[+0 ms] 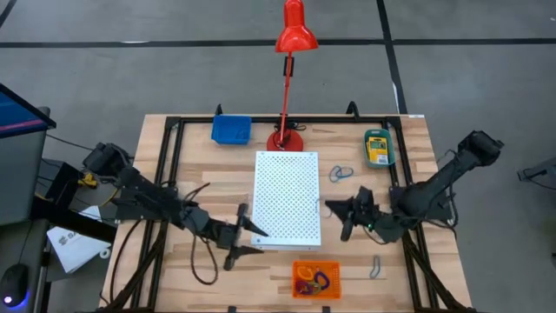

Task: Pick & Place Office Desk Supplies
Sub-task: Put the blue rubber band into the blue bin

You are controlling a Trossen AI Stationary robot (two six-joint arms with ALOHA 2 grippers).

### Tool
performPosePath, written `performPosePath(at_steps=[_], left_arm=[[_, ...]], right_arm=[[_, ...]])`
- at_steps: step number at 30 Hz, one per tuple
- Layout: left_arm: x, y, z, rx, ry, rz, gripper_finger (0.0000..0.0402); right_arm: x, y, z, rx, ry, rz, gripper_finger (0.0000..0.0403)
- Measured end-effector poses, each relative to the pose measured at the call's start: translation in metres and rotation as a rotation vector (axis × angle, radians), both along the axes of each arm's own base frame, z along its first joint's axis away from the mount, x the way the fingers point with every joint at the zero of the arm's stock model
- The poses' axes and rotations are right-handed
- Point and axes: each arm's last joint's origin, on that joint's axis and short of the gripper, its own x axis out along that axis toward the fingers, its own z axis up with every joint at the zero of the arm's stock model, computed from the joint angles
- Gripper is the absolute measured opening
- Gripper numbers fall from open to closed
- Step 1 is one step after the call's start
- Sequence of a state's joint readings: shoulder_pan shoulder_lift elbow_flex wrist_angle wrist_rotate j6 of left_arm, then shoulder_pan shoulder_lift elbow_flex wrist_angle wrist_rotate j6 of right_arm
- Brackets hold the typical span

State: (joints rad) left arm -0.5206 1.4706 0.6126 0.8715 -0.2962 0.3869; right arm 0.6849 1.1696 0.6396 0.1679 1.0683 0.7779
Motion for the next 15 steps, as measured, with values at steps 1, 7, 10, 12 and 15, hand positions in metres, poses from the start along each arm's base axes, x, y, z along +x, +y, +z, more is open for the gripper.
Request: performPosePath(at_steps=[1,7,10,12,15], left_arm=[[0.005,-0.003,-0.001,0.019,0.003,0.009,0.0217],[0.036,-0.020,0.000,0.125,-0.022,0.087,0.0243],[0.044,-0.028,0.001,0.172,-0.028,0.113,0.0253],[0.043,-0.034,0.004,0.198,-0.042,0.112,0.0257],[0.039,-0.044,0.009,0.234,-0.064,0.132,0.0259]], right_arm=[[0.004,0.004,0.002,-0.008,-0.011,0.011,0.0000],[0.032,0.024,0.014,-0.034,0.016,0.104,0.0000],[0.047,0.039,0.018,-0.052,0.033,0.157,0.0000],[0.058,0.049,0.023,-0.060,0.042,0.204,0.0000],[0.073,0.062,0.028,-0.091,0.058,0.244,0.0000]])
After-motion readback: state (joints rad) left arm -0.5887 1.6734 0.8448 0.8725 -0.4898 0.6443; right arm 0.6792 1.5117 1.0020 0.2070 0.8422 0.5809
